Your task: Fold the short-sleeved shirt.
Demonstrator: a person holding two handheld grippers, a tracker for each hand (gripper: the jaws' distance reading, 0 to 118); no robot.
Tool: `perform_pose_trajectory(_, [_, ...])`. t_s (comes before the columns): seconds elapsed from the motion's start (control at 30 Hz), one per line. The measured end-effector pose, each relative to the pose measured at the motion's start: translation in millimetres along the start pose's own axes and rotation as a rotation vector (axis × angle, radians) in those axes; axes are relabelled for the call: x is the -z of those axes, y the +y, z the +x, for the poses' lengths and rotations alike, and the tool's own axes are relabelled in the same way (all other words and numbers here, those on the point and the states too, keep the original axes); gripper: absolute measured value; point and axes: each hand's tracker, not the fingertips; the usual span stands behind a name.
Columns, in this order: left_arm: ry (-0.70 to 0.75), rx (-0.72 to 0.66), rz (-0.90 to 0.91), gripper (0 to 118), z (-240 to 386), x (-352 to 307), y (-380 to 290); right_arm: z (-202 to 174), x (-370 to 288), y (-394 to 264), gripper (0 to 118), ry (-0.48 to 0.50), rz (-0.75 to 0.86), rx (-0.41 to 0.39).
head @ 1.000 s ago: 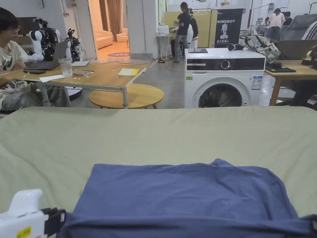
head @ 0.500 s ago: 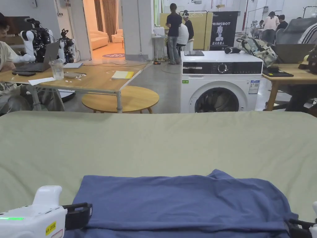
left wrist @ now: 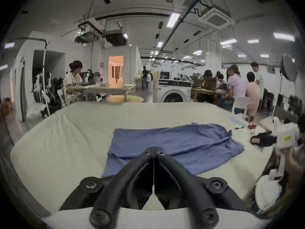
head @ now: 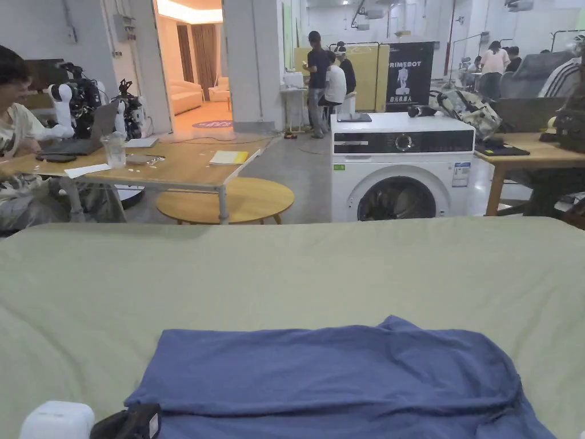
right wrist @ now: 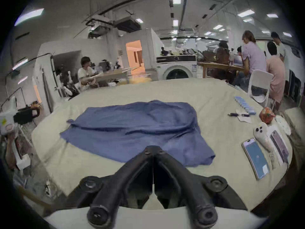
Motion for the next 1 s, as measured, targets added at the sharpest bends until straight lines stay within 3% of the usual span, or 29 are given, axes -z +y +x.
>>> perform_pose_trajectory(0.13, [0.022, -0.048, -0.073, 0, -7.8, -23.3, -16.4, -18.2, -19.4, -13.8, 0, 0.033, -0.008, -0.037])
perform_pose_trajectory(0.33, [0.081, -0.122, -0.174, 0, -52.5, -11.6, -18.0, -17.5, -23.8, -16.1, 0, 0.064, -0.004, -0.016])
perform_pose_trajectory(0.47, [0.116, -0.056, -0.339, 80, -89.5, 56.8, -24.5, -16.7, -24.2, -11.8, 0, 0.074, -0.004, -0.02])
perform_pose_trajectory(0.53, [0.181, -0.037, -0.414, 80, -106.0, 96.7, -32.0, -13.8, -24.3, -11.4, 0, 0.074, -0.006, -0.02])
perform_pose_trajectory(0.63, [0.209, -0.114, -0.491, 78, -132.0, 143.5, -48.3, -5.4, -27.8, -15.8, 0, 0.034, -0.02, -0.032])
perform_pose_trajectory(0.67, [0.244, -0.131, -0.502, 70, -139.4, 155.7, -52.2, -1.3, -29.8, -17.7, 0, 0.015, -0.032, -0.032])
perform_pose_trajectory(0.73, [0.283, -0.14, -0.546, 33, -143.9, 167.9, -57.8, 11.1, -32.0, -22.3, 0, -0.032, -0.061, -0.03])
perform_pose_trajectory(0.8, [0.271, -0.141, -0.545, 26, -140.0, 171.4, -60.2, 26.3, -30.1, -25.7, 0, -0.059, -0.085, -0.014])
perform_pose_trajectory(0.87, [0.263, -0.054, -0.56, 9, -130.9, 172.8, -55.2, 40.1, -21.5, -23.9, 0, -0.072, -0.1, 0.013])
perform_pose_trajectory(0.93, [0.261, -0.054, -0.575, 7, -126.1, 179.2, -53.7, 54.9, -1.5, -17.9, 0, -0.076, -0.129, 0.058])
perform_pose_trajectory(0.97, [0.274, -0.056, -0.573, 2, -121.4, 176.1, -54.6, 62.3, 14.4, -13.4, 3, -0.08, -0.141, 0.085])
perform_pose_trajectory(1.0, [0.285, -0.055, -0.572, 1, -119.8, 178.5, -57.0, 70.7, 32.3, -9.5, 18, -0.08, -0.149, 0.116])
